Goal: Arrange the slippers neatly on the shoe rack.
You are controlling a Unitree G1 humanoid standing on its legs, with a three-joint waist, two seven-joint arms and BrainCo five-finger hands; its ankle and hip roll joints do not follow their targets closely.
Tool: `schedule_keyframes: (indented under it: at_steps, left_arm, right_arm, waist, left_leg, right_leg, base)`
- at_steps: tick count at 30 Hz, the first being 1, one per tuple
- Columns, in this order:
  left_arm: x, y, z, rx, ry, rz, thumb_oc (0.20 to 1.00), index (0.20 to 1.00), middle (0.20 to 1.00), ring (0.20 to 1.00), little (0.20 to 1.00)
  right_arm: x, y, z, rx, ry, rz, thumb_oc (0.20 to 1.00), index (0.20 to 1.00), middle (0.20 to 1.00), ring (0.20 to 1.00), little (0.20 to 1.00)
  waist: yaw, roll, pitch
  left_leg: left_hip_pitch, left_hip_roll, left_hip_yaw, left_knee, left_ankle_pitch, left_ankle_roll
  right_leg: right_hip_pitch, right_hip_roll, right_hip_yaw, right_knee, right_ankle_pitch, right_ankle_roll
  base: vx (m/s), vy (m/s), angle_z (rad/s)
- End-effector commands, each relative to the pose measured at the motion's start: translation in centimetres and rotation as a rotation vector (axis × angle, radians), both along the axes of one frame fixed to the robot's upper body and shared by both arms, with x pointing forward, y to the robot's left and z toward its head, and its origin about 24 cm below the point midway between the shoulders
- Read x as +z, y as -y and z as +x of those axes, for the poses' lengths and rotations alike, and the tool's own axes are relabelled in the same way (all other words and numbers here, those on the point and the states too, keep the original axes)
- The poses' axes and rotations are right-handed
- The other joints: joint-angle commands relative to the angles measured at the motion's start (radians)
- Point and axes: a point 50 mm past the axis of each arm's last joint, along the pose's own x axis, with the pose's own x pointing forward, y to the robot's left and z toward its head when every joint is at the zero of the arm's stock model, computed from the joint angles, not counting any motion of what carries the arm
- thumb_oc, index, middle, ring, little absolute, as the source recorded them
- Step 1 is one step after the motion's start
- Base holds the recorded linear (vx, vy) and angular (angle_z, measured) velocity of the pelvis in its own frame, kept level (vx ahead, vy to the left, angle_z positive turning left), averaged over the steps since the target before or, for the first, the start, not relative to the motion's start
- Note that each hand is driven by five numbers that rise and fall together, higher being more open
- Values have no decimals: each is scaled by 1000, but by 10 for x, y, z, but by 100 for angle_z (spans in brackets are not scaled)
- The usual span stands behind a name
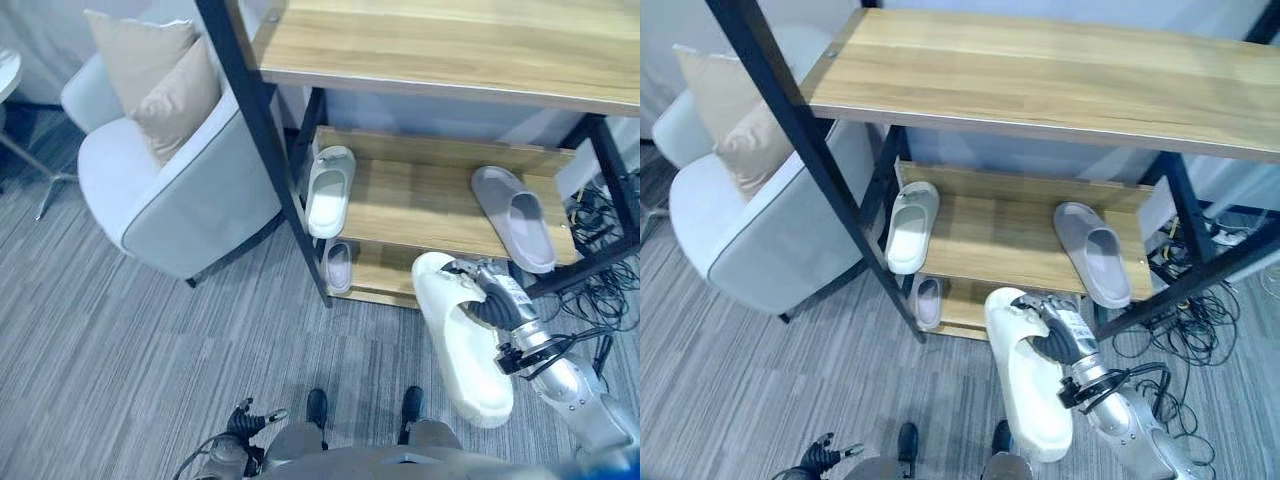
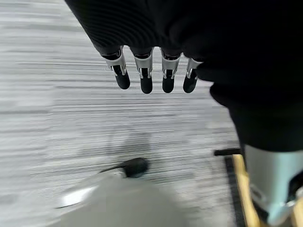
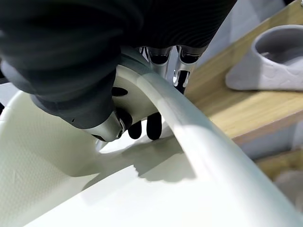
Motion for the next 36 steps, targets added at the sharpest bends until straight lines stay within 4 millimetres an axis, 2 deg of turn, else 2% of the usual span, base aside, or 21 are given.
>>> schedule_keyframes:
  at_steps: [1, 6, 7, 8, 9, 10, 12, 14, 15, 17, 18, 21, 22, 25, 27, 29, 32, 33, 34, 35, 36]
  left_arm:
    - [-5, 14, -3, -19, -32, -20, 1000, 1000, 1000, 1000, 1000]
    - [0, 11, 10, 8, 21, -27, 1000, 1000, 1000, 1000, 1000]
    - [7, 6, 25, 119, 97, -48, 1000, 1000, 1000, 1000, 1000]
    - [18, 0, 43, 229, 206, -66, 1000, 1000, 1000, 1000, 1000]
    - [25, -5, 52, 305, 276, -90, 1000, 1000, 1000, 1000, 1000]
    - [27, -5, 56, 339, 301, -104, 1000, 1000, 1000, 1000, 1000]
    - [37, -8, 70, 440, 387, -150, 1000, 1000, 1000, 1000, 1000]
    - [54, -12, 90, 533, 520, -173, 1000, 1000, 1000, 1000, 1000]
    - [61, -12, 98, 615, 584, -201, 1000, 1000, 1000, 1000, 1000]
    - [77, -5, 114, 657, 687, -238, 1000, 1000, 1000, 1000, 1000]
    - [82, -3, 116, 638, 717, -233, 1000, 1000, 1000, 1000, 1000]
    - [89, 0, 122, 602, 752, -215, 1000, 1000, 1000, 1000, 1000]
    - [93, 1, 125, 587, 777, -211, 1000, 1000, 1000, 1000, 1000]
    - [92, 0, 125, 596, 768, -182, 1000, 1000, 1000, 1000, 1000]
    - [91, 1, 124, 592, 763, -177, 1000, 1000, 1000, 1000, 1000]
    - [82, 7, 117, 583, 718, -171, 1000, 1000, 1000, 1000, 1000]
    - [76, 11, 113, 532, 682, -158, 1000, 1000, 1000, 1000, 1000]
    - [73, 13, 111, 534, 667, -172, 1000, 1000, 1000, 1000, 1000]
    - [73, 13, 111, 534, 666, -171, 1000, 1000, 1000, 1000, 1000]
    - [70, 10, 108, 569, 647, -179, 1000, 1000, 1000, 1000, 1000]
    - [68, 9, 110, 577, 632, -195, 1000, 1000, 1000, 1000, 1000]
  right_arm:
    - [23, -3, 10, 32, 99, 36, 200, 200, 200, 200, 200]
    - [6, -3, 8, 38, 9, 47, 200, 200, 200, 200, 200]
    - [1, -3, 16, 28, 5, 27, 200, 200, 200, 200, 200]
    - [7, -7, 30, 23, 55, 26, 200, 200, 200, 200, 200]
    - [14, -11, 36, 30, 91, 32, 200, 200, 200, 200, 200]
    - [15, -13, 41, 28, 102, 46, 200, 200, 200, 200, 200]
    - [27, -26, 50, 61, 161, 84, 200, 200, 200, 200, 200]
    - [45, -36, 62, 78, 279, 89, 200, 200, 200, 200, 200]
    - [66, -42, 71, 82, 411, 85, 200, 200, 200, 200, 200]
    - [104, -49, 85, 80, 612, 96, 200, 200, 200, 200, 200]
    - [118, -49, 87, 80, 689, 75, 200, 200, 200, 200, 200]
    - [137, -49, 92, 79, 808, 17, 200, 200, 200, 200, 200]
    - [154, -50, 95, 73, 901, 3, 200, 200, 200, 200, 200]
    - [177, -62, 92, 103, 1006, 66, 200, 200, 200, 200, 200]
    - [179, -63, 90, 110, 1014, 83, 200, 200, 200, 200, 200]
    - [169, -65, 85, 127, 986, 72, 200, 200, 200, 200, 200]
    - [149, -61, 83, 122, 904, 45, 200, 200, 200, 200, 200]
    - [136, -57, 84, 98, 845, 53, 200, 200, 200, 200, 200]
    - [135, -57, 83, 97, 844, 54, 200, 200, 200, 200, 200]
    - [119, -53, 87, 50, 764, 103, 200, 200, 200, 200, 200]
    - [119, -54, 87, 48, 759, 119, 200, 200, 200, 200, 200]
  waist:
    - [17, -2, -28]
    - [11, -14, -3]
    - [18, -22, 53]
    - [24, -25, 103]
    - [33, -23, 122]
    - [37, -23, 129]
    - [43, -25, 149]
    - [51, -17, 156]
    - [56, -9, 149]
    - [66, 8, 124]
    - [73, 14, 112]
    - [84, 26, 95]
    - [91, 35, 91]
    - [98, 40, 91]
    - [97, 38, 94]
    - [88, 36, 90]
    - [79, 31, 72]
    - [75, 24, 64]
    - [75, 25, 67]
    - [75, 21, 64]
    - [77, 16, 60]
  left_leg:
    - [-68, 0, -45, 109, -94, 3]
    - [-105, -6, -47, 155, -106, 4]
    - [-198, -12, -59, 262, -128, 1]
    - [-320, -9, -71, 403, -162, 2]
    - [-381, -2, -88, 515, -230, 3]
    - [-417, 1, -92, 563, -244, 4]
    - [-550, 8, -103, 744, -309, 21]
    - [-746, 4, -116, 963, -386, 36]
    - [-894, -8, -118, 1120, -440, 40]
    - [-1127, -15, -127, 1358, -506, 56]
    - [-1201, -23, -133, 1438, -532, 65]
    - [-1314, -34, -138, 1575, -568, 70]
    - [-1367, -41, -143, 1653, -584, 74]
    - [-1441, -44, -142, 1763, -602, 71]
    - [-1454, -43, -138, 1780, -609, 70]
    - [-1463, -41, -135, 1789, -614, 70]
    - [-1424, -30, -138, 1735, -600, 66]
    - [-1390, -19, -136, 1682, -592, 63]
    - [-1382, -19, -137, 1675, -588, 63]
    - [-1343, -12, -133, 1610, -573, 62]
    - [-1321, -13, -139, 1565, -560, 64]
  right_leg:
    - [15, 0, -11, 153, -142, -14]
    - [-15, -8, -1, 183, -153, -20]
    - [-89, -18, 6, 272, -177, -32]
    - [-198, -26, 22, 407, -216, -49]
    - [-257, -23, 46, 520, -290, -63]
    - [-294, -24, 48, 571, -315, -74]
    - [-429, -24, 71, 747, -389, -103]
    - [-619, -43, 92, 962, -500, -150]
    - [-772, -55, 113, 1127, -569, -180]
    - [-1024, -80, 154, 1387, -631, -196]
    - [-1099, -90, 165, 1473, -656, -202]
    - [-1219, -99, 182, 1617, -689, -205]
    - [-1268, -108, 188, 1688, -702, -210]
    - [-1344, -112, 221, 1800, -706, -206]
    - [-1356, -114, 235, 1816, -708, -204]
    - [-1362, -116, 246, 1823, -708, -208]
    - [-1319, -127, 232, 1765, -690, -198]
    - [-1282, -131, 220, 1712, -681, -193]
    - [-1274, -131, 217, 1705, -678, -193]
    - [-1236, -130, 207, 1650, -673, -192]
    - [-1211, -124, 201, 1594, -668, -190]
  base:
    - [0, 0, 0]
    - [-45, -2, 1]
    - [-317, -40, 0]
    - [-253, -82, -5]
    - [-128, -81, 7]
    - [-48, -87, 17]
    - [-113, -55, 14]
    - [-114, -88, -2]
    - [-115, -73, 32]
    - [-60, -16, 21]
    - [0, 0, 0]
    - [52, 18, -5]
    - [71, 20, 3]
    - [71, 22, 9]
    - [39, 12, -2]
    - [20, 6, -1]
    - [2, 0, -1]
    - [0, 0, 0]
    - [-70, -6, -10]
    - [-94, -23, -6]
    - [-68, -60, 1]
